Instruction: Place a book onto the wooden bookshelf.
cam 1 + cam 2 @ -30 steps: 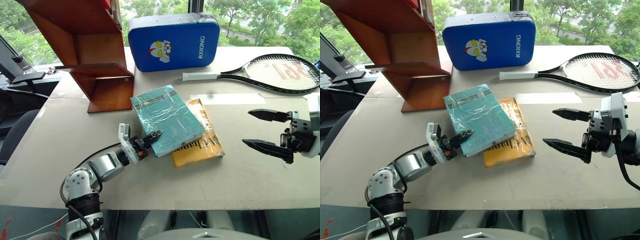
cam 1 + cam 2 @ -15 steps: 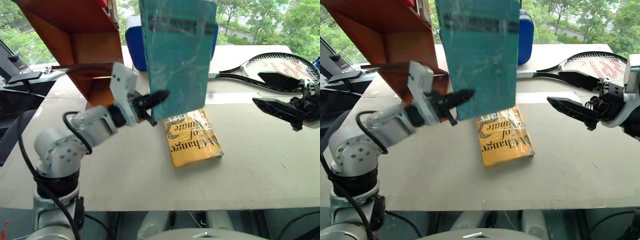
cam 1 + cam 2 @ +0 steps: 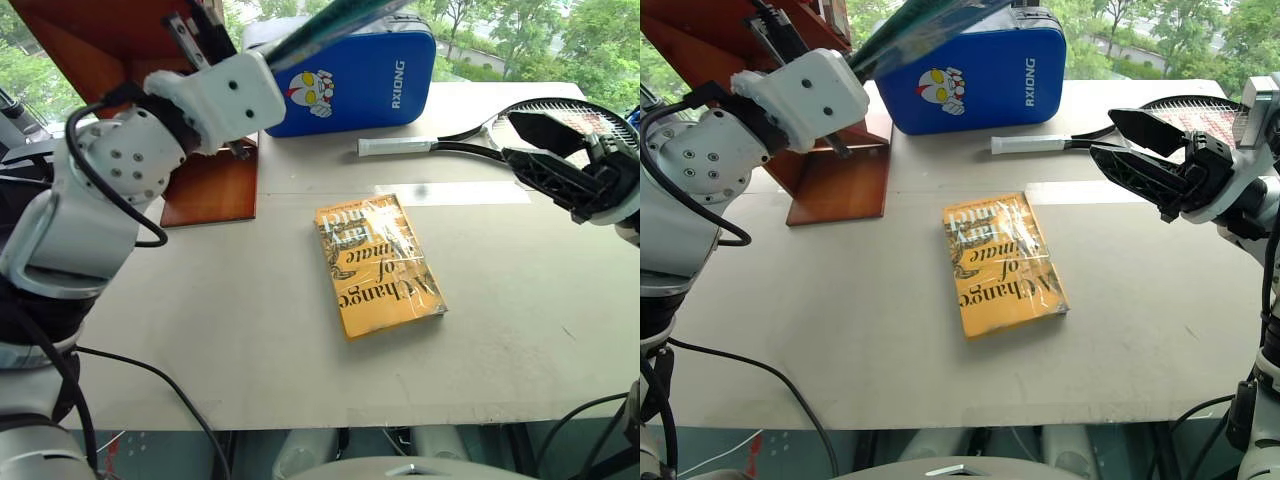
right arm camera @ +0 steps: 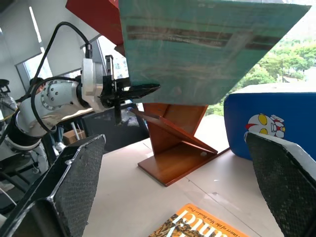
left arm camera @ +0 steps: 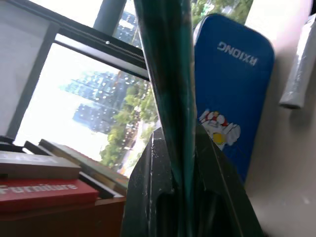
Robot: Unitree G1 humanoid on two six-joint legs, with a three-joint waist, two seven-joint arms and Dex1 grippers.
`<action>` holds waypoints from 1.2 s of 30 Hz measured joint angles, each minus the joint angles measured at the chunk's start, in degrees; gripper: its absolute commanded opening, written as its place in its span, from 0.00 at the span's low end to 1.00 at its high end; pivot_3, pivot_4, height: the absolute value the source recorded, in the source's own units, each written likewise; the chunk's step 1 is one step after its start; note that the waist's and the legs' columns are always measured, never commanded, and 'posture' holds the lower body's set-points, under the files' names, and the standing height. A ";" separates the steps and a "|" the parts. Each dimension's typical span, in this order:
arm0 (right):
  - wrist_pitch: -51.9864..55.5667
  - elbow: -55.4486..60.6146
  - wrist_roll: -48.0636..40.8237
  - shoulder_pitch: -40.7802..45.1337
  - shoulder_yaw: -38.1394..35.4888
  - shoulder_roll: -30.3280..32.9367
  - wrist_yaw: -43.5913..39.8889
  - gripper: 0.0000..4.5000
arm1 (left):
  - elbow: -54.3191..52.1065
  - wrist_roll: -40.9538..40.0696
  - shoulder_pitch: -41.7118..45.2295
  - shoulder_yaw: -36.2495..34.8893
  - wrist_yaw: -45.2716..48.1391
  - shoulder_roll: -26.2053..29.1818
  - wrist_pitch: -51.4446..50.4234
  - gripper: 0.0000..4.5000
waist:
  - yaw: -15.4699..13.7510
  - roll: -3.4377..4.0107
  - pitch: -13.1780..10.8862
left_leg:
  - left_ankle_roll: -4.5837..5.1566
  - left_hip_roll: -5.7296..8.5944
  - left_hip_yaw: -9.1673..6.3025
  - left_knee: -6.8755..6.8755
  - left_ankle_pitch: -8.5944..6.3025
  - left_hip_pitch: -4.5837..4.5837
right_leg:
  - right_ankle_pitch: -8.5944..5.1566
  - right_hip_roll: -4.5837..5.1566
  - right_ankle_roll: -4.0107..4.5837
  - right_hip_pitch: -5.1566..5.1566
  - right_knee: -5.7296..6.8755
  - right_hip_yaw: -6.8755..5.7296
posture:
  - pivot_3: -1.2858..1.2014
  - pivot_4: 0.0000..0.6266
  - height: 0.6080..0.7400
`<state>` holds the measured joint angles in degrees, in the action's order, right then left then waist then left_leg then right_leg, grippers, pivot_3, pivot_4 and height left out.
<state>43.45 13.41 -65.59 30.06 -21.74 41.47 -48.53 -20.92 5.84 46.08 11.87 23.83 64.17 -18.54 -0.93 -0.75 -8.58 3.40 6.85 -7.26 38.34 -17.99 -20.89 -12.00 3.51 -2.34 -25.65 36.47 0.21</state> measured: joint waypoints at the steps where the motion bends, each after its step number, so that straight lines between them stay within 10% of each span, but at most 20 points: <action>1: -0.03 -0.05 0.06 0.23 0.26 -0.15 -0.02 1.00 | 0.41 1.78 0.01 0.00 0.44 0.92 1.53 0.01 | 0.04 0.00 0.00 | 0.00 0.01 0.01 0.00 0.00 -0.01 | 0.00 0.01 0.00 0.00 -0.01 0.01 | 0.52 0.24 1.00; 29: -9.75 -2.42 16.64 3.59 5.86 -3.85 4.00 1.00 | 11.88 14.56 -23.09 -19.45 15.88 10.28 7.94 0.01 | 0.48 0.05 -0.05 | 0.01 0.01 0.04 0.06 0.00 0.04 | 0.00 0.01 0.00 -0.09 0.30 0.00 | 0.52 0.24 1.00; 36: -7.67 -1.65 12.27 3.59 5.54 -4.05 3.26 1.00 | 15.22 14.81 -23.80 -20.60 16.42 10.31 8.37 0.74 | 0.44 0.05 -0.05 | 0.01 0.02 0.04 0.08 0.00 0.03 | 0.00 0.02 0.00 -0.08 0.30 0.00 | 0.52 0.24 1.00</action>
<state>35.78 11.76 -53.31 33.65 -16.20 37.42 -45.28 -5.70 20.65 22.27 -8.73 40.25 74.48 -10.17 -0.49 -0.70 -8.63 3.41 6.87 -7.22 38.42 -17.99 -20.86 -12.00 3.53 -2.34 -25.74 36.77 0.20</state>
